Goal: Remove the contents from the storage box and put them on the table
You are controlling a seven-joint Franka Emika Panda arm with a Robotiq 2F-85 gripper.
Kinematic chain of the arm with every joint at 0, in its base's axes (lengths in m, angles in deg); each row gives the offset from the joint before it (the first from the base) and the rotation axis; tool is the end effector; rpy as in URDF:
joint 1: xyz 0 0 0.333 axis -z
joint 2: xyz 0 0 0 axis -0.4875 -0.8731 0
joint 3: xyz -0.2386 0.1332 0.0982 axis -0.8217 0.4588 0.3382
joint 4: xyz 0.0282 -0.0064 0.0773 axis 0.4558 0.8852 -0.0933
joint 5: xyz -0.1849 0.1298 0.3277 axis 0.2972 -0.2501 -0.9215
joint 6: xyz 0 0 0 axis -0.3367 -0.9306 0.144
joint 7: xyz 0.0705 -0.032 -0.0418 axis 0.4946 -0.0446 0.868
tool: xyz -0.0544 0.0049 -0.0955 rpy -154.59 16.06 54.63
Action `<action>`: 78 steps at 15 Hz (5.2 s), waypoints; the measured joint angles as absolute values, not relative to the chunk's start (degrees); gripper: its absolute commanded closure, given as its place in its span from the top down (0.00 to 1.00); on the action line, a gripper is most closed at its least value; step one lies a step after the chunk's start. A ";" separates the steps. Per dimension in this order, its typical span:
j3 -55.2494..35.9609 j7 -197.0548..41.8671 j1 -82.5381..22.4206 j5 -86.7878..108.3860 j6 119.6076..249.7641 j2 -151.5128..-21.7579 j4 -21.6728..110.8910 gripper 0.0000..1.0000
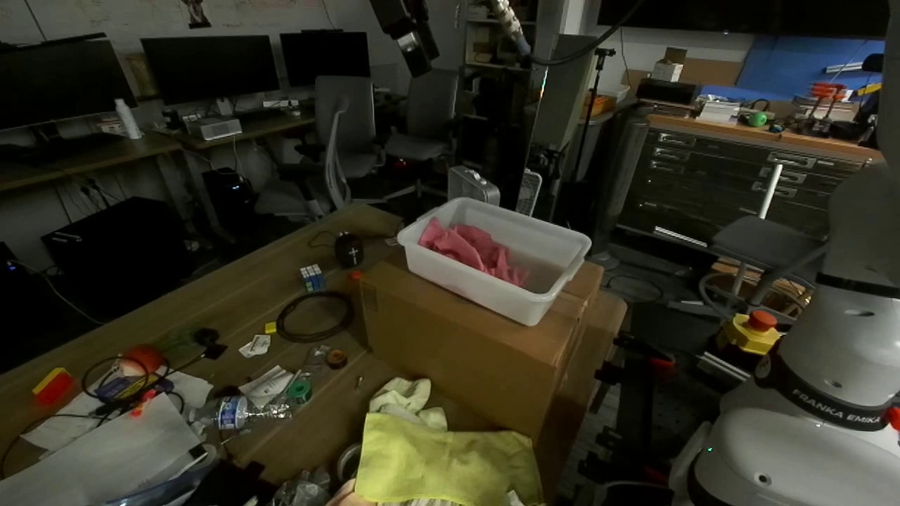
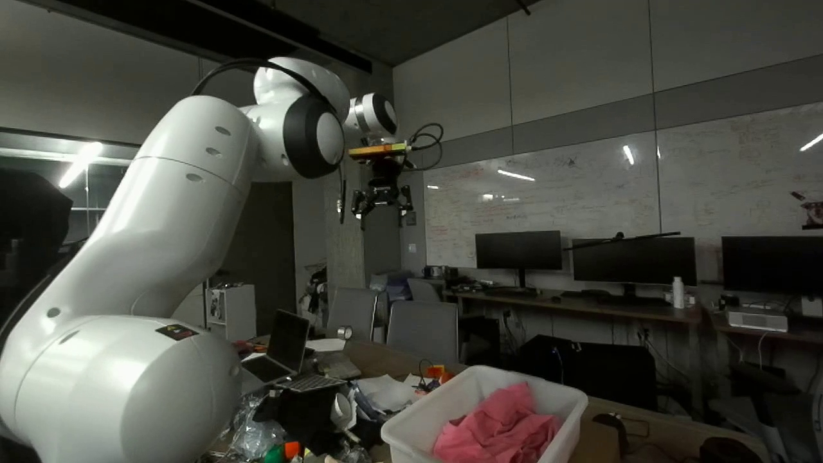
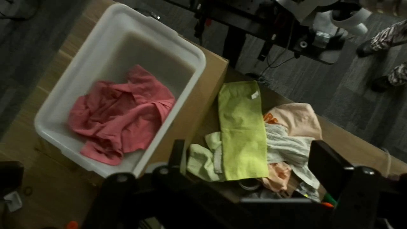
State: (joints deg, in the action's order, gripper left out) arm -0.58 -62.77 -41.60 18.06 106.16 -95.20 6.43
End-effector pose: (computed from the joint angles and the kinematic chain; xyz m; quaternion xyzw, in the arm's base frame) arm 0.5850 0.1437 0.5811 0.9567 0.2013 -0.1960 0.0756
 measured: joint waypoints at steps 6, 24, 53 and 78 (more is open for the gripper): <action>-5.66 -61.41 -33.25 21.41 123.76 -93.20 19.60 1.00; -9.15 -69.24 -27.92 25.96 166.18 -90.44 57.40 1.00; -9.48 -54.48 -22.28 21.75 188.94 -96.62 65.08 1.00; -10.78 -58.63 -21.17 21.82 188.90 -88.14 63.93 0.01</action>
State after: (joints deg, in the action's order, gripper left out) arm -10.78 -58.63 -21.17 21.82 188.90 -88.14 63.93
